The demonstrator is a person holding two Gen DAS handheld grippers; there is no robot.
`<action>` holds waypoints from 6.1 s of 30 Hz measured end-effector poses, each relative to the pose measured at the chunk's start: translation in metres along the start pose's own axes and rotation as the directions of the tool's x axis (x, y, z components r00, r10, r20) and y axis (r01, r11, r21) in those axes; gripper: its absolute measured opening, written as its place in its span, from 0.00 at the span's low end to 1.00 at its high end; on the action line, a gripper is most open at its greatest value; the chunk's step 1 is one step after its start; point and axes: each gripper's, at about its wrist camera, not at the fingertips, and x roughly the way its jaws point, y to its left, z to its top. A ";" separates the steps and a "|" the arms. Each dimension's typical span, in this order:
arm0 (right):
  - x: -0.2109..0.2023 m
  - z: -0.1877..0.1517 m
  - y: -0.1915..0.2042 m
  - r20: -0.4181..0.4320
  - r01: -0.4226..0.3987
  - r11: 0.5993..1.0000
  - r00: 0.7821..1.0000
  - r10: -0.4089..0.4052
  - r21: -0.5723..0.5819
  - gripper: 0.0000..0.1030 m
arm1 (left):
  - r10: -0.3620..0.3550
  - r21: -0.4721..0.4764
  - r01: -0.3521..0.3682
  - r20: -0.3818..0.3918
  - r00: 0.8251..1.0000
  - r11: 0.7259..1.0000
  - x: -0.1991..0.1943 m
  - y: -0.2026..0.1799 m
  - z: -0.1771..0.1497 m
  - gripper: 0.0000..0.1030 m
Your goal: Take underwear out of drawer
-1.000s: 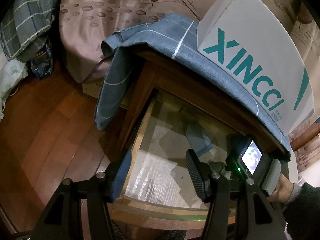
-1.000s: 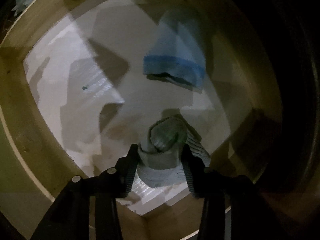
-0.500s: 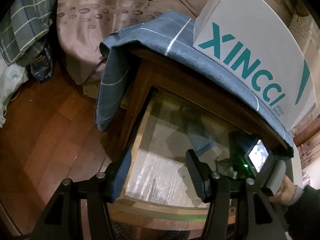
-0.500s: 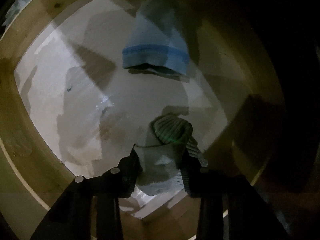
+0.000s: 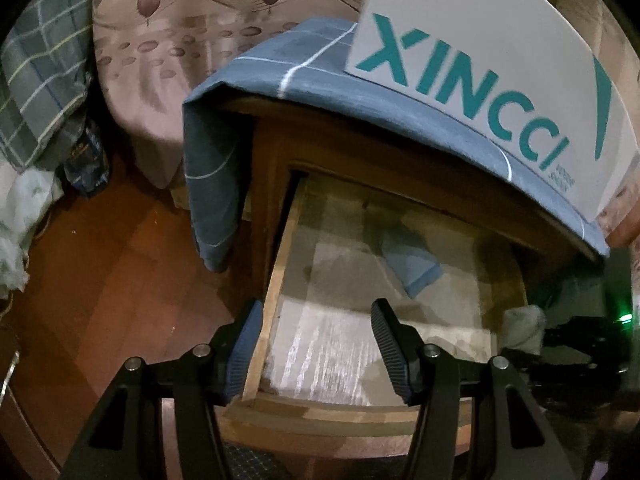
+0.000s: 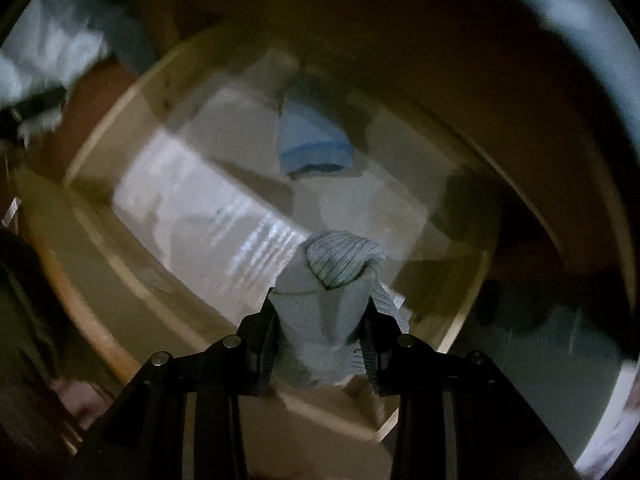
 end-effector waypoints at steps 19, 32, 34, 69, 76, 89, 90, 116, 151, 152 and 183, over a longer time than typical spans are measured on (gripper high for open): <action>0.011 -0.027 -0.026 0.105 -0.067 0.941 0.994 0.033 0.332 0.32 | 0.073 0.436 -0.065 -0.001 0.997 0.898 0.015 -0.065 0.003 0.56; 0.012 -0.032 -0.036 0.117 -0.109 0.920 0.991 0.070 0.376 0.32 | 0.117 0.930 -0.163 0.132 0.984 0.329 0.065 -0.115 -0.027 0.56; 0.014 -0.032 -0.039 0.114 -0.124 0.913 0.990 0.086 0.388 0.32 | 0.114 0.948 -0.151 0.124 0.986 0.281 0.075 -0.117 -0.028 0.56; 0.019 -0.033 -0.041 0.095 -0.205 0.889 0.979 0.182 0.409 0.32 | 0.000 0.966 -0.153 0.157 0.988 -0.207 0.175 -0.148 -0.065 0.53; 0.018 -0.033 -0.041 0.102 -0.212 0.888 0.977 0.186 0.408 0.32 | 0.060 0.984 -0.119 0.128 0.990 -0.130 0.178 -0.153 -0.053 0.34; 0.016 -0.032 -0.040 0.104 -0.198 0.895 0.980 0.170 0.400 0.33 | 0.152 0.976 0.145 -0.169 0.974 0.161 0.135 -0.137 -0.017 0.25; 0.016 -0.032 -0.040 0.105 -0.197 0.896 0.980 0.168 0.398 0.33 | 0.150 0.970 0.155 -0.184 0.971 0.189 0.130 -0.134 -0.013 0.25; 0.018 -0.031 -0.040 0.095 -0.152 0.908 0.988 0.125 0.390 0.33 | 0.048 0.688 0.135 -0.240 0.970 0.713 0.042 -0.091 -0.007 0.21; 0.022 -0.030 -0.037 0.069 -0.113 0.921 0.993 0.094 0.372 0.33 | -0.176 0.436 0.146 0.028 0.984 0.888 -0.171 -0.089 0.080 0.19; 0.022 -0.030 -0.037 0.069 -0.113 0.922 0.993 0.094 0.371 0.33 | -0.178 0.434 0.143 0.039 0.983 0.889 -0.178 -0.090 0.085 0.19; 0.020 -0.029 -0.030 0.084 -0.138 0.926 0.990 0.116 0.351 0.33 | -0.064 0.589 0.110 -0.098 0.993 0.800 -0.074 -0.123 0.087 0.20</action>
